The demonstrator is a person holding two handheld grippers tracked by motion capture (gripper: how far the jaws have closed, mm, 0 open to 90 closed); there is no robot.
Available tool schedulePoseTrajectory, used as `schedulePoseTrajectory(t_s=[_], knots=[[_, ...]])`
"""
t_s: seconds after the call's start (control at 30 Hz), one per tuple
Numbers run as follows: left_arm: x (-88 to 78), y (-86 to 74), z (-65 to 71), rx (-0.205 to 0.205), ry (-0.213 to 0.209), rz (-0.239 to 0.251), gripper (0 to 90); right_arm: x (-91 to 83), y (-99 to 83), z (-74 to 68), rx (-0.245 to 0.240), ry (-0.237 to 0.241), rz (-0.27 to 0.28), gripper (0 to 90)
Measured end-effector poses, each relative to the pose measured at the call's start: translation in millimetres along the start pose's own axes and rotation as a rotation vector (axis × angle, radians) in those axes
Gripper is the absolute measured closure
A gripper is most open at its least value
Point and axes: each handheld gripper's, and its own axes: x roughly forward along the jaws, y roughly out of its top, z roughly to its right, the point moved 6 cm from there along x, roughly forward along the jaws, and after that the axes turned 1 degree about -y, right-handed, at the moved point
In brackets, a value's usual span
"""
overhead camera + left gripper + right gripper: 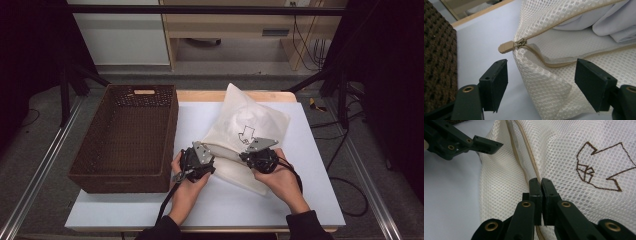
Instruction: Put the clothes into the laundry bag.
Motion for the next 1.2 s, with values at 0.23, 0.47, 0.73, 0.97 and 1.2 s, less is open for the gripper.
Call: schedulePoseTrajectory(t_s=[0.23,0.47,0.73,0.97,1.2], knots=[[10.5,-3.6,-3.5,-0.002,-0.008,-0.040,30.2,0.0,-0.1,-0.3,-0.006,0.003,-0.002,88.0],[1.7,-6.1,0.1,0.003,0.000,-0.019,52.6,-0.6,-0.1,-0.2,-0.005,0.002,-0.004,88.0],[-13.0,-7.5,0.3,-0.026,-0.067,-0.020,75.6,-1.9,-1.6,0.9,0.002,0.004,-0.006,88.0],[-28.5,-2.6,14.3,0.014,-0.135,-0.002,75.7,3.2,-8.4,-6.1,-0.028,0.015,-0.039,88.0],[-44.9,-2.0,26.9,0.045,-0.192,0.007,76.8,11.1,-18.7,-8.6,-0.045,0.013,-0.088,88.0]])
